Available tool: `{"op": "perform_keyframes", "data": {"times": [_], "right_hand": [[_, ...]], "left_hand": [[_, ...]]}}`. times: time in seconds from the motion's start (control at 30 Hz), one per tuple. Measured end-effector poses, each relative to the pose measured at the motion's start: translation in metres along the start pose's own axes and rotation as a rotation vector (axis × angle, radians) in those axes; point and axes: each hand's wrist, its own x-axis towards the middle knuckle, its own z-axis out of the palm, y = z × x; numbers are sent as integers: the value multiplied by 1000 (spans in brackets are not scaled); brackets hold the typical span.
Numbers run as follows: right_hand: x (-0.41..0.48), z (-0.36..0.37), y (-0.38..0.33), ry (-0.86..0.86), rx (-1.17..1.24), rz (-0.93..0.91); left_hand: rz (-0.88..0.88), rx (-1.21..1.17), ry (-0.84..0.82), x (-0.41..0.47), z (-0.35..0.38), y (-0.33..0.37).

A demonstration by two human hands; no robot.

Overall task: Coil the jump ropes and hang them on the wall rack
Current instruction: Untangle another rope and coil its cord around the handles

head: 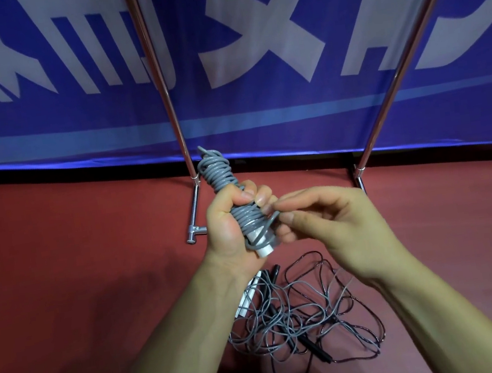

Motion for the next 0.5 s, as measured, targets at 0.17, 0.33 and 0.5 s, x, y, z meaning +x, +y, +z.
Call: {"op": "perform_keyframes", "data": {"times": [0.17, 0.33, 0.5], "right_hand": [[0, -4, 12, -45, -232, -141], [0, -3, 20, -83, -556, -311], [2, -6, 16, -90, -634, -319]], "left_hand": [[10, -15, 14, 2, -2, 1], [20, -124, -9, 3, -1, -3], [-121, -91, -64, 0, 1, 0]]}}
